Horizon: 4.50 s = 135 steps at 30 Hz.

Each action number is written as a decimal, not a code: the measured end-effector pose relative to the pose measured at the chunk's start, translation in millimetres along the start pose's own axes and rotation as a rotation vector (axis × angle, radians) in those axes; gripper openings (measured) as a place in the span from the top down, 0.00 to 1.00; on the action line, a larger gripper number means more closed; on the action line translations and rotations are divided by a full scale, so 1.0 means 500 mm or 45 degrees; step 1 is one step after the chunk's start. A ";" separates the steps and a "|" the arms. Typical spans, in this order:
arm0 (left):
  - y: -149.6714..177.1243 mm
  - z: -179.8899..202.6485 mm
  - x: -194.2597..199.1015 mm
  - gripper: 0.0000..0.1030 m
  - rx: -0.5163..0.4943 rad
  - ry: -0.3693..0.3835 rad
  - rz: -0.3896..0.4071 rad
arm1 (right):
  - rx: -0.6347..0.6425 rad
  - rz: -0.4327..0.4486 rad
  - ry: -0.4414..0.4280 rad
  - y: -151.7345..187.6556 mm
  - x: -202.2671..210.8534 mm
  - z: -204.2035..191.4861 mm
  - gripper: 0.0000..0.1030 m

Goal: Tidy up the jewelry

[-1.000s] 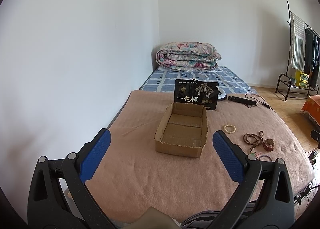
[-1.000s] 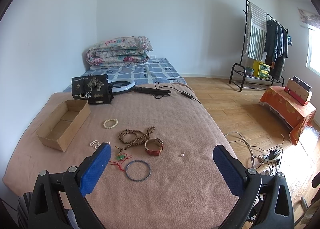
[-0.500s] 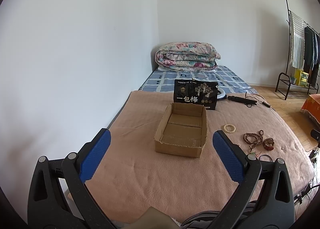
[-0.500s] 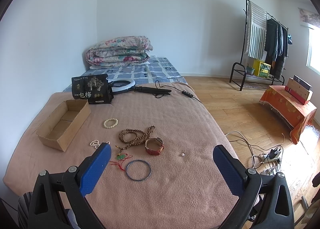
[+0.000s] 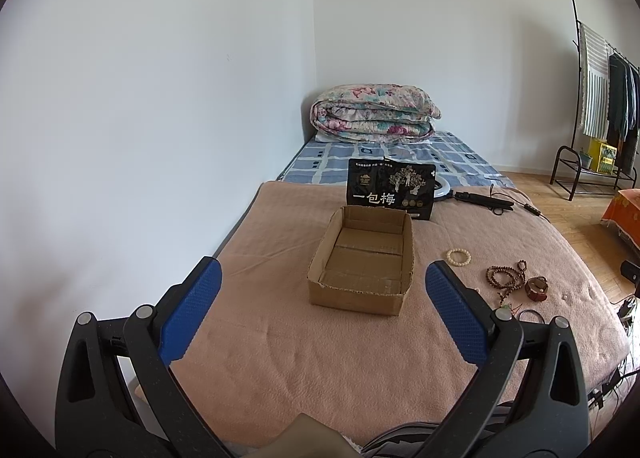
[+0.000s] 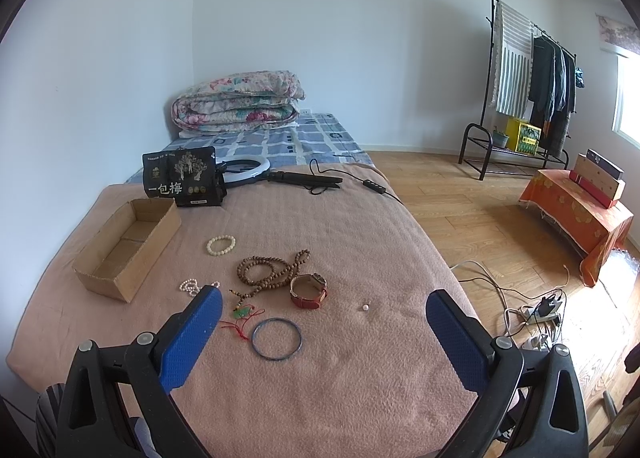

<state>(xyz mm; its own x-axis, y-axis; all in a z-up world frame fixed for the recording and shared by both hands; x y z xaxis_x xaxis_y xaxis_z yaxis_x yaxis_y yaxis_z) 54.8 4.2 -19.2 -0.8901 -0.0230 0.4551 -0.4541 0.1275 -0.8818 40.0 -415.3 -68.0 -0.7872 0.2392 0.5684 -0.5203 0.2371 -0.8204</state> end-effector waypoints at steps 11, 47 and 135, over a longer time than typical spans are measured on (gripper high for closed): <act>-0.001 0.000 0.006 0.00 -0.004 0.000 -0.002 | -0.002 -0.005 0.001 0.007 -0.004 0.001 0.00; 0.024 0.096 -0.164 0.00 -0.123 0.175 -0.107 | -0.128 -0.064 0.101 0.052 -0.072 0.128 0.00; 0.208 0.571 -0.600 0.74 -0.365 0.619 -0.574 | 0.003 -0.638 -0.164 0.127 -0.572 0.013 0.61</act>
<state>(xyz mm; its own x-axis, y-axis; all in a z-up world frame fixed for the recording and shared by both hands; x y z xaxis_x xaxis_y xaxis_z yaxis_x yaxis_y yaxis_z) 263.9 -258.9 -282.7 -0.4707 0.3005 0.8295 -0.6860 0.4666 -0.5583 230.1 -475.0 -282.9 -0.4753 -0.0212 0.8796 -0.8446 0.2910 -0.4494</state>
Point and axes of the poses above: each gripper's, at about its wrist camera, not at the fingertips, and x roughly against the way its jaws point, z to its right, y to its underside, the point moved 7 cm from there along -x, roughly the way its jaws point, and after that the axes turned 7 degrees about -x, right-handed, at the moved point
